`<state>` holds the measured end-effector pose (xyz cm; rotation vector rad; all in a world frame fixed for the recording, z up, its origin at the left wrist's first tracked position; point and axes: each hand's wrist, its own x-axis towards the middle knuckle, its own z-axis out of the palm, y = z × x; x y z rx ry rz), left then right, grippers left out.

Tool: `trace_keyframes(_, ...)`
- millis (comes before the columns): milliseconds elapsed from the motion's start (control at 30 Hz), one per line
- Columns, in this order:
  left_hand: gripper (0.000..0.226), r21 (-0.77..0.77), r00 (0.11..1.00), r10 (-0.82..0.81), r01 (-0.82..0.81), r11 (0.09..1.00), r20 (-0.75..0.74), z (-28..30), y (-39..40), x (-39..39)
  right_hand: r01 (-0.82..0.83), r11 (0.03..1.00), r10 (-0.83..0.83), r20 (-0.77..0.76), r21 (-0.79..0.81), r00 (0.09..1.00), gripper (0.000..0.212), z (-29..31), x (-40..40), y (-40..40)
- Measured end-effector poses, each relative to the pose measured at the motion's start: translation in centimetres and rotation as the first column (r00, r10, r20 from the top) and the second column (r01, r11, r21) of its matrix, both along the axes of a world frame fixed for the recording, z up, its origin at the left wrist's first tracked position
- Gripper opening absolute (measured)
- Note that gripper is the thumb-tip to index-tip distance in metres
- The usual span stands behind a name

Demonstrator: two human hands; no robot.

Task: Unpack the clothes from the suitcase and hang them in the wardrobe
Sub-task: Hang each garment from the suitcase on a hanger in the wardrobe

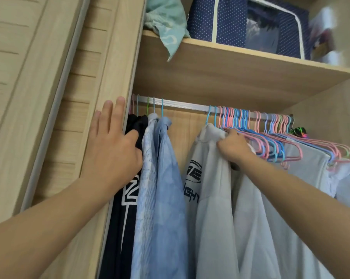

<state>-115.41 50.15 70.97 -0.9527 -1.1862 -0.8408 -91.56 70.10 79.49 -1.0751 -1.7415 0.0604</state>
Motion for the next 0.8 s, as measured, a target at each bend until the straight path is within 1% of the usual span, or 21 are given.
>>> trace_keyframes(33,0.022,-0.006,1.0,-0.003,0.003,1.0,0.0,0.0,0.0,0.0,0.121,0.991,-0.124,0.057,0.052,0.991,0.057,-0.5,-0.7,0.0)
trace_keyframes(67,0.022,-0.013,1.0,-0.006,0.006,1.0,0.002,0.0,-0.1,0.0,0.162,0.982,-0.172,0.113,0.094,0.979,0.052,-0.8,-1.5,0.0)
trace_keyframes(133,0.02,-0.026,1.0,-0.004,0.004,1.0,0.007,0.0,-0.1,-0.2,0.133,0.978,-0.168,0.222,0.164,0.961,0.049,-1.0,-3.5,-0.6)
trace_keyframes(200,0.017,-0.032,1.0,0.009,-0.009,0.999,0.015,0.0,-0.2,-0.2,0.178,0.957,-0.246,0.319,0.228,0.915,0.043,-0.4,-5.3,-1.6)
trace_keyframes(267,0.013,-0.037,0.999,0.026,-0.025,0.999,0.026,0.0,-0.2,-0.3,0.275,0.93,-0.354,0.389,0.245,0.851,0.042,0.8,-6.4,-2.8)
trace_keyframes(367,0.013,-0.05,0.999,0.038,-0.036,0.998,0.034,0.0,-0.2,-0.3,0.394,0.87,-0.494,0.505,0.297,0.708,0.045,1.5,-5.5,-2.9)
trace_keyframes(433,0.014,-0.047,0.998,0.054,-0.051,0.998,0.044,-0.1,-0.2,-0.2,0.439,0.839,-0.544,0.518,0.322,0.66,0.048,0.8,-3.3,-1.6)
trace_keyframes(533,0.014,-0.051,0.996,0.077,-0.074,0.996,0.052,-0.1,-0.2,0.1,0.505,0.781,-0.624,0.487,0.366,0.612,0.042,0.2,0.5,-0.2)
trace_keyframes(600,0.014,-0.052,0.995,0.089,-0.086,0.995,0.05,0.0,-0.1,0.3,0.491,0.793,-0.608,0.491,0.359,0.624,0.042,0.2,1.4,-0.2)
trace_keyframes(667,0.015,-0.05,0.994,0.094,-0.092,0.995,0.05,-0.1,-0.1,0.4,0.381,0.852,-0.521,0.505,0.36,0.688,0.043,0.3,1.1,-0.8)
trace_keyframes(700,0.015,-0.049,0.994,0.098,-0.095,0.994,0.047,-0.1,-0.1,0.3,0.304,0.872,-0.472,0.491,0.384,0.732,0.039,0.6,1.2,-1.1)
trace_keyframes(733,0.016,-0.046,0.994,0.101,-0.099,0.994,0.043,-0.1,-0.1,0.2,0.244,0.867,-0.442,0.443,0.436,0.78,0.037,1.0,1.6,-1.6)
trace_keyframes(767,0.017,-0.041,0.994,0.103,-0.102,0.994,0.036,-0.1,0.0,0.2,0.22,0.827,-0.439,0.35,0.518,0.828,0.038,1.6,2.5,-1.9)
trace_keyframes(800,0.019,-0.035,0.994,0.102,-0.101,0.994,0.03,-0.2,0.0,0.2,0.236,0.763,-0.459,0.248,0.601,0.853,0.035,2.4,3.7,-2.0)
